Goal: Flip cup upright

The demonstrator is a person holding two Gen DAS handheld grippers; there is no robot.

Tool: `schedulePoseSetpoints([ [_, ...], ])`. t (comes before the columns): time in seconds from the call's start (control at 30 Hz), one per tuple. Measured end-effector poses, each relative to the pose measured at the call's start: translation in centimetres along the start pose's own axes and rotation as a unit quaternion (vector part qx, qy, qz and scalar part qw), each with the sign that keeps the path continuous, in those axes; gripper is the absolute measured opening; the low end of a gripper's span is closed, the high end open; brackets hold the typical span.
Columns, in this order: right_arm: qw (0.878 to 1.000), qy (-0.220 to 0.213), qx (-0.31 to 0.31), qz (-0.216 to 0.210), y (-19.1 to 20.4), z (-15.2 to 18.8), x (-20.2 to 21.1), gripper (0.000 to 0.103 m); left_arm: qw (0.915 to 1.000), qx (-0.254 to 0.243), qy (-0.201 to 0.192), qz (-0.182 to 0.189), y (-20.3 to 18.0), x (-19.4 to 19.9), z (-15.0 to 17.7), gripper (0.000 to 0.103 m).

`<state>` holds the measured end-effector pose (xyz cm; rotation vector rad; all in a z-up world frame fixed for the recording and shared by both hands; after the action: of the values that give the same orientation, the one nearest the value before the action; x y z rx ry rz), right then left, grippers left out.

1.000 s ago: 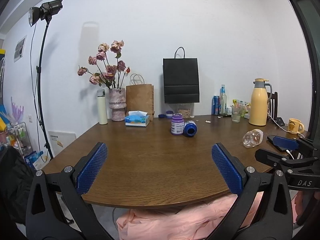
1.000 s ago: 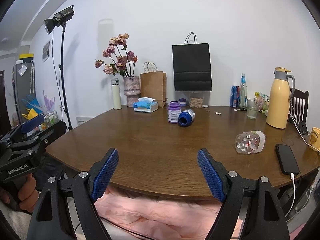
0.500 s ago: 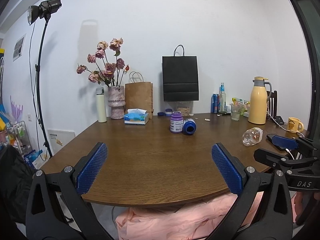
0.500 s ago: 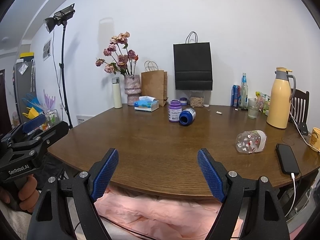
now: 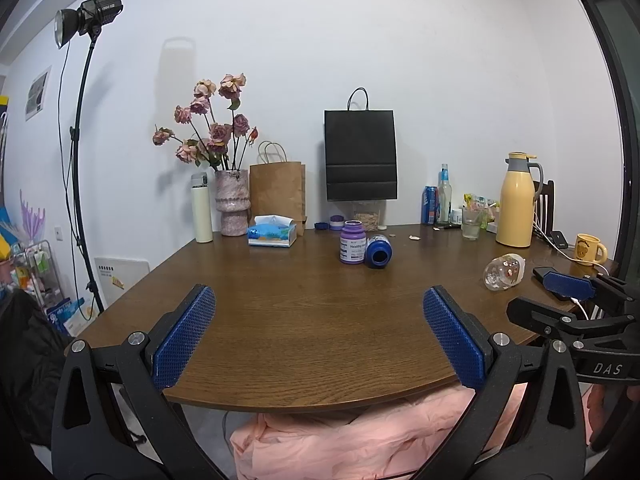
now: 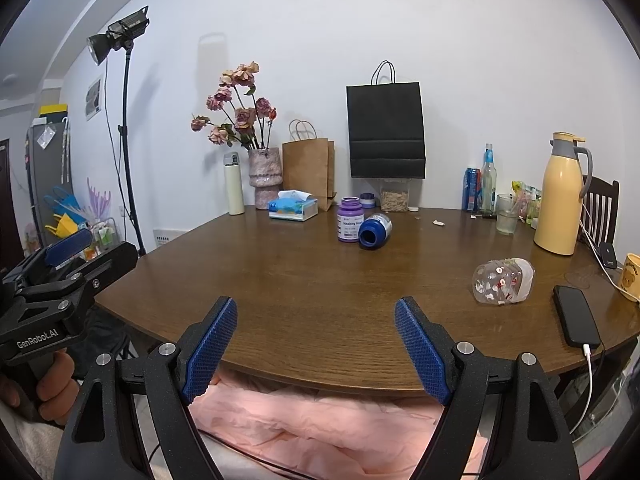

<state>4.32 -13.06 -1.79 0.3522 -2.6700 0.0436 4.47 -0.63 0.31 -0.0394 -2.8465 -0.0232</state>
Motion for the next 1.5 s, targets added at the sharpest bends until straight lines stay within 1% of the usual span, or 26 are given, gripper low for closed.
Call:
schedulePoseSetpoints([
  [1.5,1.000,0.010,-0.003,0.000,0.03,0.21,-0.12,0.086,0.9999,0.006,0.012,0.005,0.26,-0.16,0.50,0.103],
])
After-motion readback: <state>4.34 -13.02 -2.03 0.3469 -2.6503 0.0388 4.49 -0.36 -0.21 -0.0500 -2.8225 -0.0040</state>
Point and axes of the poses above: each gripper's, at about its wrist camera, not at the fingertips, and x roughly against the way its jaws point, y to its left, z to its underside, the point moved 5 cm from there along -x, roughly the way its jaws point, and after that the axes turned 7 degrees about y, right-handed, at the moved point
